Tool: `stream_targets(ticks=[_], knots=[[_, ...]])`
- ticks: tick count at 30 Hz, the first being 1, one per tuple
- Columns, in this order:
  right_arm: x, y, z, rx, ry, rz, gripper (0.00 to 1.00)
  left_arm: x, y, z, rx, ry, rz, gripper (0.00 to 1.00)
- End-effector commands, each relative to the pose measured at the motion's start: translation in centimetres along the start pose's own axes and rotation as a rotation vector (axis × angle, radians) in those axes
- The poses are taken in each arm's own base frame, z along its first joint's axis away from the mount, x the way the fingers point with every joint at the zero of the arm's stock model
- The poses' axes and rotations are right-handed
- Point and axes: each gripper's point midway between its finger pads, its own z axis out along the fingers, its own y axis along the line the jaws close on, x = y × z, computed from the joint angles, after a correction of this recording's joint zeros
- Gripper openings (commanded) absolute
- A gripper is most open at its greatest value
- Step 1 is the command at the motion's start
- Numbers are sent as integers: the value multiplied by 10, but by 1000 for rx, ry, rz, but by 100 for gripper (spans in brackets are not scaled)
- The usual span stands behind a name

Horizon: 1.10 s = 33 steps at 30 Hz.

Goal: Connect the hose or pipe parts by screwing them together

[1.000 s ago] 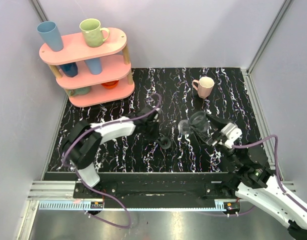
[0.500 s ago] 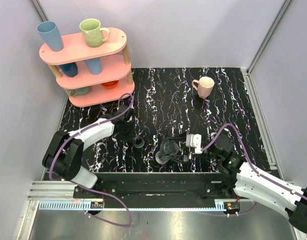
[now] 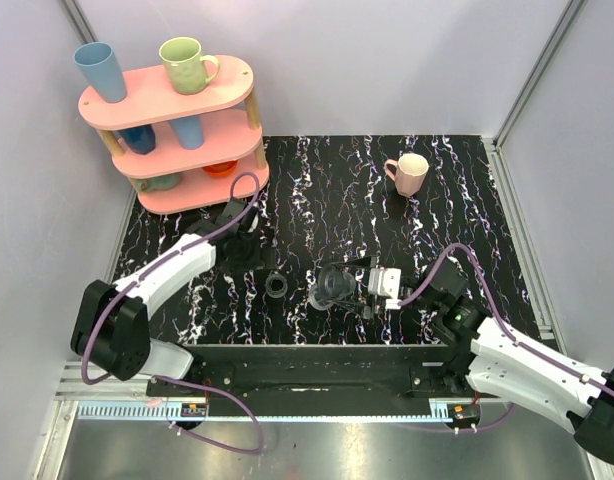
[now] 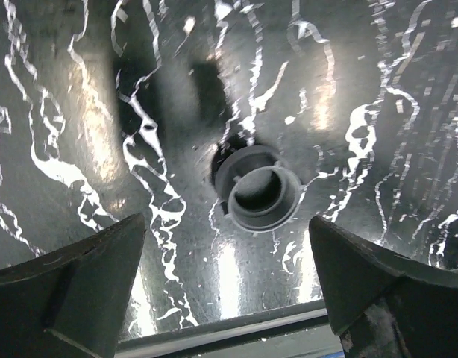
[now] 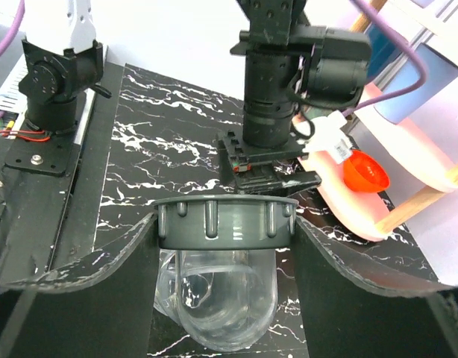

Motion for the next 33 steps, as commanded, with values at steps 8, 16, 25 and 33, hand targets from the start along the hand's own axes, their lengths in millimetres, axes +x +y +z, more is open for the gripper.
stream_targets(ticks=[8,16,25,33], knots=[[-24,-23,-1,73,-41,-68,22,-5,-42,10,24,87,240,94],[-22,-23,-8,98,-34,-64,22,-2,-40,26,-5,122,245,84],[-23,-27,-10,122,-32,-76,22,9,-40,35,6,165,272,76],[-18,-25,-10,121,-22,-65,22,12,-40,37,5,168,276,62]])
